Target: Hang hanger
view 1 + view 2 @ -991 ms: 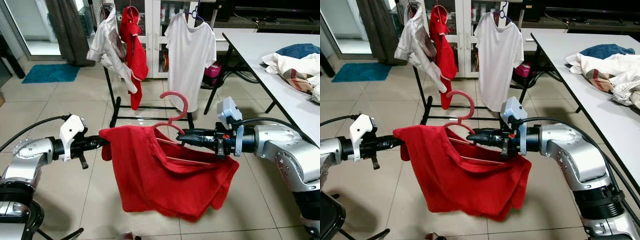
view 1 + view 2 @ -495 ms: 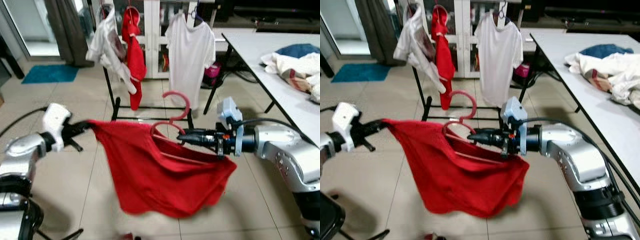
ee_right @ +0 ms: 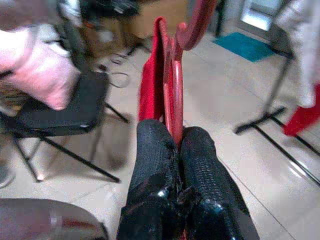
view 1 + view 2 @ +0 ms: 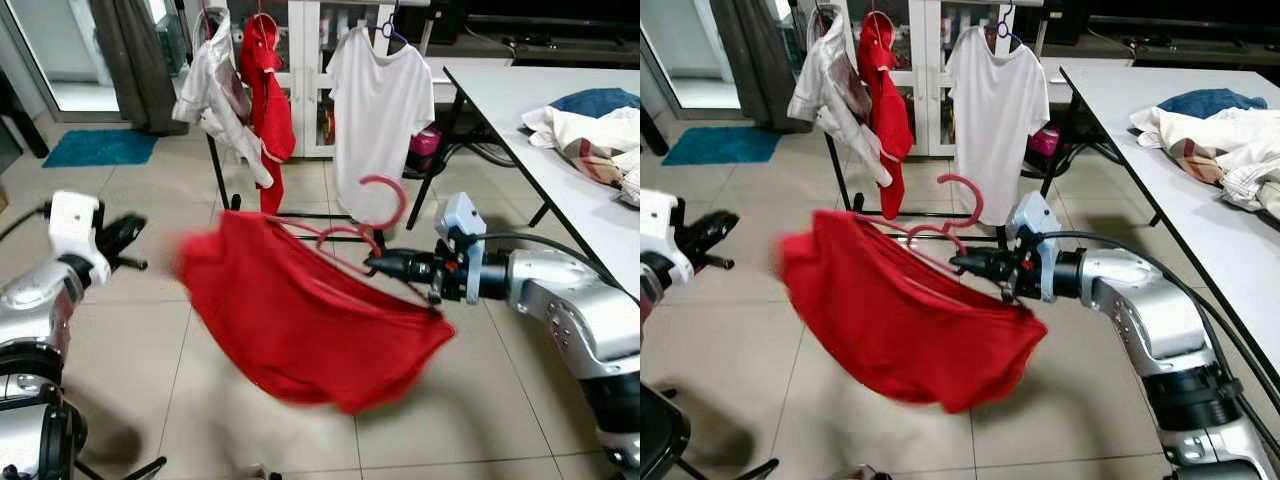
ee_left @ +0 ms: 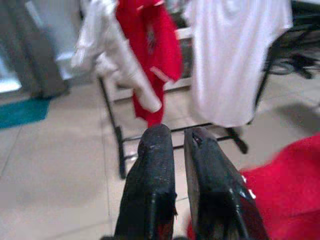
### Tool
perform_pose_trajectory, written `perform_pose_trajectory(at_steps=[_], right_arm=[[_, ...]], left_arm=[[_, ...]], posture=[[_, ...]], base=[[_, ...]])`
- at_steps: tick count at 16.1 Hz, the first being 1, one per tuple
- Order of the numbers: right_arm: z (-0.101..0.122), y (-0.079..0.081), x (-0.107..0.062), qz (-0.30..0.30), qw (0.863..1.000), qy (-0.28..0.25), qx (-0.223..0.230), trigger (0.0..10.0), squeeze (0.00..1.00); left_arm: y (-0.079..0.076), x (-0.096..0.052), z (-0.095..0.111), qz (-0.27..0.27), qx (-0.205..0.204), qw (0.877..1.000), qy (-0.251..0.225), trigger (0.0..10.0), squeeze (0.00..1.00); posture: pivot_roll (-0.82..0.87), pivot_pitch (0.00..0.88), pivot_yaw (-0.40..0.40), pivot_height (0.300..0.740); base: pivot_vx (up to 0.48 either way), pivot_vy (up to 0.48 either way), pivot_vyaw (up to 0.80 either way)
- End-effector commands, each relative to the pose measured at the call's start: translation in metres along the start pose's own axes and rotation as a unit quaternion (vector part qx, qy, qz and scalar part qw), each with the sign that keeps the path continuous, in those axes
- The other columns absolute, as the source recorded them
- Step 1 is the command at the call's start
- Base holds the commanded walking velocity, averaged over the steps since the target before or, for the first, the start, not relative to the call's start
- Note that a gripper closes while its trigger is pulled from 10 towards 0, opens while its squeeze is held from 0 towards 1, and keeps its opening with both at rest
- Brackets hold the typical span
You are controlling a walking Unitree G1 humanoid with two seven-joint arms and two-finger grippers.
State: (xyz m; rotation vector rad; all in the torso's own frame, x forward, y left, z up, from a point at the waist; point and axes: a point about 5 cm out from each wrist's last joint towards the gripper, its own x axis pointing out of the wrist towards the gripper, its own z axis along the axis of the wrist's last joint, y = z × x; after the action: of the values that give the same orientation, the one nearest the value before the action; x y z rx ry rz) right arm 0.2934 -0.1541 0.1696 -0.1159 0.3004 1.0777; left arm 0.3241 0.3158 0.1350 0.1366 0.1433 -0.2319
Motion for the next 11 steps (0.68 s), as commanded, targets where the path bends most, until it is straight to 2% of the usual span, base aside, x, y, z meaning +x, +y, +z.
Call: perform_pose_trajectory(at_steps=[1, 2, 3, 4, 5, 11], right_arm=[[0.009, -0.004, -0.001, -0.021, 1.0, -0.008, -0.019, 10.0, 0.0], [0.008, -0.011, 0.0, -0.059, 0.998, 0.005, -0.021, 10.0, 0.0], [0.008, -0.014, 0.0, -0.073, 0.997, 0.009, -0.022, 10.0, 0.0], [0.01, -0.016, 0.001, -0.092, 0.996, 0.002, -0.024, 10.0, 0.0], [0.013, -0.016, 0.002, -0.098, 0.995, -0.013, -0.025, 10.0, 0.0], [0.013, -0.016, 0.002, -0.098, 0.995, -0.013, -0.025, 10.0, 0.0]], left_arm=[[-0.002, 0.001, 0.007, -0.024, 0.018, 0.999, -0.011, 10.0, 1.0], [-0.002, 0.001, 0.013, -0.038, 0.042, 0.998, -0.016, 10.0, 1.0], [-0.001, 0.001, 0.016, -0.042, 0.048, 0.998, -0.02, 10.0, 1.0], [-0.01, 0.005, 0.027, -0.076, 0.074, 0.994, -0.037, 10.0, 1.0], [-0.03, 0.012, 0.034, -0.128, 0.099, 0.986, -0.046, 10.0, 1.0], [-0.03, 0.012, 0.034, -0.128, 0.099, 0.986, -0.046, 10.0, 1.0]], posture=[[-0.11, 0.0, 0.012, 0.74], [-0.11, 0.0, 0.016, 0.74], [-0.11, 0.0, 0.016, 0.74], [-0.11, 0.0, 0.017, 0.74], [-0.11, 0.0, 0.018, 0.74], [-0.11, 0.0, 0.018, 0.74]], base=[[0.0, 0.0, 0.0], [0.0, 0.0, 0.0], [0.0, 0.0, 0.0], [0.0, 0.0, 0.0], [0.0, 0.0, 0.0], [0.0, 0.0, 0.0]])
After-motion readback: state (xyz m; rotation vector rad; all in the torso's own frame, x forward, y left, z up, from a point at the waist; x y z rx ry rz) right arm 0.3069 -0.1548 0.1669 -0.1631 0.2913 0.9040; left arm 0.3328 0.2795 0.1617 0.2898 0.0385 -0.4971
